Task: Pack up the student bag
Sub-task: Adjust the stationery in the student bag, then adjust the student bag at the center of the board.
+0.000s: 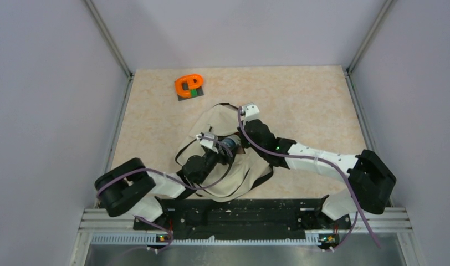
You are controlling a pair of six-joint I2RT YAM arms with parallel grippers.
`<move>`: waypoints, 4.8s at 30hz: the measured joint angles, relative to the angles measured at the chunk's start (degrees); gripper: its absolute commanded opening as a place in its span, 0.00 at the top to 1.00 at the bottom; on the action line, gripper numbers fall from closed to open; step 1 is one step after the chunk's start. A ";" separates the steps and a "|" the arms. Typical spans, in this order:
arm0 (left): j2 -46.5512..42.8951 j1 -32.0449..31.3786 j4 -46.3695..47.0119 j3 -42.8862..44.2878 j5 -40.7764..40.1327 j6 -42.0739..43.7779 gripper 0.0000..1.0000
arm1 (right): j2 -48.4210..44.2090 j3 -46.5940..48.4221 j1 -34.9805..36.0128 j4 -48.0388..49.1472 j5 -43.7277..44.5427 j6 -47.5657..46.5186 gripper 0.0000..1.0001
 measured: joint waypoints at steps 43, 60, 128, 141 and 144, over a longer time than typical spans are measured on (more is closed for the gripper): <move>-18.95 3.65 -55.78 13.09 4.44 -19.28 0.65 | -1.73 -0.20 -0.39 -0.83 -5.09 0.52 1.00; -12.26 5.38 -43.34 15.23 8.48 -9.53 0.39 | -2.95 -1.57 -1.81 -1.18 -4.83 1.70 1.00; -30.88 35.15 -66.71 9.11 23.19 -26.21 0.09 | 3.21 15.37 -0.59 -10.38 -14.23 -5.86 0.38; -30.42 37.83 -66.55 9.18 24.90 -24.85 0.09 | 31.39 35.82 -3.06 -16.09 -26.73 -10.54 0.41; -31.15 37.83 -66.66 9.18 24.76 -24.00 0.09 | 32.65 36.04 -3.06 -17.07 -28.04 -9.20 0.43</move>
